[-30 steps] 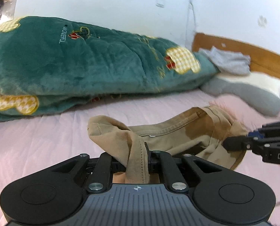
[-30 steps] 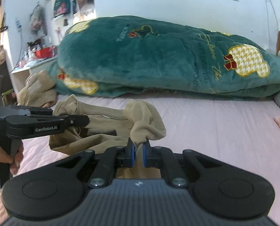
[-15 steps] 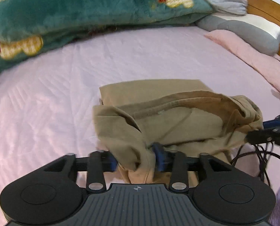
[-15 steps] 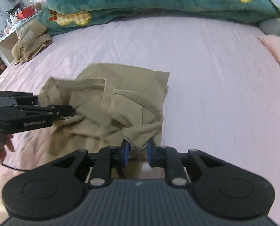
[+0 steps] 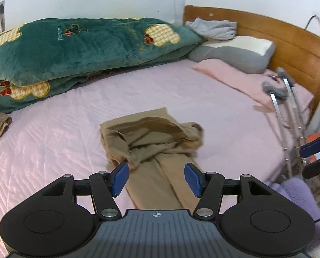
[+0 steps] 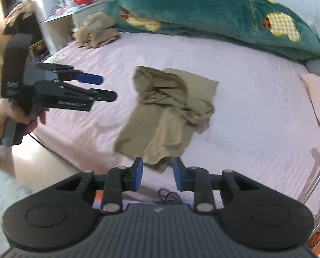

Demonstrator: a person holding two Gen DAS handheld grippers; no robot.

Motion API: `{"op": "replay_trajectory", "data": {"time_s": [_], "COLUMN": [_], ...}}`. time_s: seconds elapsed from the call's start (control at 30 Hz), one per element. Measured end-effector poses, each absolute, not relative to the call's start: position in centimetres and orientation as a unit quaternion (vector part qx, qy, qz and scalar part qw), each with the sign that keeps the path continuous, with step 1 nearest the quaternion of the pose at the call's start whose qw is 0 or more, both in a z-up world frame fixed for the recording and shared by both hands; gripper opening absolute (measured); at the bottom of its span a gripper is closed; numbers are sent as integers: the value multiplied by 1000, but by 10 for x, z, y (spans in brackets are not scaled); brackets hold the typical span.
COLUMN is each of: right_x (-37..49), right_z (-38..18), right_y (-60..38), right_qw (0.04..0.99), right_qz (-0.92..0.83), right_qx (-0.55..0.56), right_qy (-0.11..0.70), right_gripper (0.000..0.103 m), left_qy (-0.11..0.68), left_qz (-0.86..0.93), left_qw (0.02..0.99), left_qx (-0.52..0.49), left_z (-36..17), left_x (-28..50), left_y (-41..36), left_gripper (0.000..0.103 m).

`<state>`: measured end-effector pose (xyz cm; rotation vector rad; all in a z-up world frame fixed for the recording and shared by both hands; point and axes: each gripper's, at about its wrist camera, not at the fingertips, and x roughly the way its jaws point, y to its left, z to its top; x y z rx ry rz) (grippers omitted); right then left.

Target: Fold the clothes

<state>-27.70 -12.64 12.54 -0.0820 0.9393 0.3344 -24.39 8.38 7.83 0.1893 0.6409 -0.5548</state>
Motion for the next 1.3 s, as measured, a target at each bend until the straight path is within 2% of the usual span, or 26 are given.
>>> {"op": "replay_trajectory", "data": {"time_s": [0.13, 0.2, 0.37, 0.5, 0.63, 0.9, 1.0, 1.07, 1.13, 1.3], "right_x": [-283, -266, -218, -200, -204, -218, -225, -227, -231, -232], "right_z": [123, 106, 42, 0, -2, 47, 59, 64, 71, 91], "right_y": [-114, -113, -126, -125, -124, -106, -89, -85, -92, -108], "right_qw": [875, 878, 884, 883, 896, 949, 971, 976, 978, 986], "right_qz": [178, 162, 116, 84, 73, 57, 42, 32, 40, 30], "right_qx": [-56, -44, 68, 100, 107, 96, 42, 19, 40, 41], "right_qy": [447, 448, 448, 452, 426, 296, 234, 216, 201, 160], "right_gripper": [44, 45, 45, 45, 45, 45, 45, 45, 45, 45], "left_qy": [309, 318, 345, 373, 377, 314, 289, 274, 250, 158], "left_qz": [-250, -234, -189, -175, -173, -133, -114, -107, -92, 23], "left_qw": [912, 914, 918, 911, 910, 940, 950, 956, 964, 985], "left_qx": [101, 95, 53, 32, 21, 22, -5, -18, -15, 63], "left_z": [69, 58, 19, -12, -24, 26, 46, 56, 68, 115], "left_x": [-252, -243, -212, -189, -176, -168, -172, -177, -184, -201], "left_y": [82, 80, 85, 88, 93, 147, 174, 186, 194, 219], "left_gripper": [61, 61, 61, 61, 61, 61, 61, 61, 61, 62]}}
